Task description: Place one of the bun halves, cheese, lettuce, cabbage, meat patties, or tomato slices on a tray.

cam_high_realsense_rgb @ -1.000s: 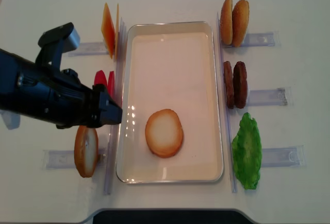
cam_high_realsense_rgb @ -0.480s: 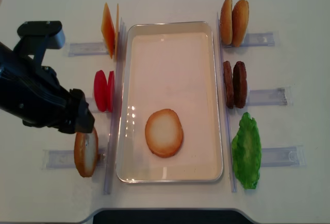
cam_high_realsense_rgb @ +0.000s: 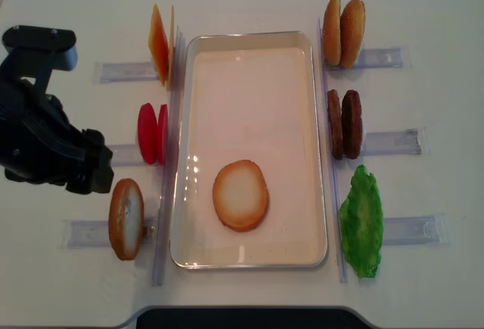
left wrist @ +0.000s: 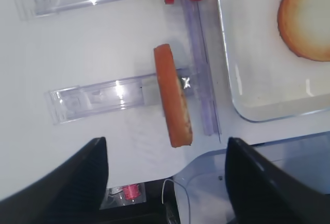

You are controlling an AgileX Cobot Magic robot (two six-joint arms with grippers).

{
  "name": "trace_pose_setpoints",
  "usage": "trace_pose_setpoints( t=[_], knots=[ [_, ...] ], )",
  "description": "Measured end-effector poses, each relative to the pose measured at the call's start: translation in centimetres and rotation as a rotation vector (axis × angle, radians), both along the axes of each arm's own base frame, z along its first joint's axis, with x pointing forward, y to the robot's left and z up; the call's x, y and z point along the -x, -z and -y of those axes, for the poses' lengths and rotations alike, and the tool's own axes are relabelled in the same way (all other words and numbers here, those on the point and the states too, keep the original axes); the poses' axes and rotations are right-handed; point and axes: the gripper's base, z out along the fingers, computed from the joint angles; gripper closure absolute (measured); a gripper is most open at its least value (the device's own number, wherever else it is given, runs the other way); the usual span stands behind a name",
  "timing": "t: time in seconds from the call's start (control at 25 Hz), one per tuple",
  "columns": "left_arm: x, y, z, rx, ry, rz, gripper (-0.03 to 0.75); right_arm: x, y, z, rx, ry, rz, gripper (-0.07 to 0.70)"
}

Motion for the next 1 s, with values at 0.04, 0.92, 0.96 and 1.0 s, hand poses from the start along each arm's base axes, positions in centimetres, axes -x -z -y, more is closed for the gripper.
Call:
trace_pose_setpoints(
  t=[0.04, 0.92, 0.96, 1.0],
  knots=[
    [0.0, 0.0, -0.1, -0.006, -0.004, 0.003, 0.176, 0.0, 0.0, 0.0, 0.0, 0.0, 0.0, 0.329],
    [-0.5, -0.4, -9.1, -0.015, -0.319, 0.015, 0.179, 0.0, 0.0, 0.0, 0.0, 0.0, 0.0, 0.329],
    [-0.1, -0.6, -8.9, -0.007, -0.311, 0.031, 0.179, 0.0, 0.0, 0.0, 0.0, 0.0, 0.0, 0.329],
    [0.3, -0.8, -8.8, -0.003, -0.305, 0.045, 0.181, 0.0, 0.0, 0.0, 0.0, 0.0, 0.0, 0.329]
  ],
)
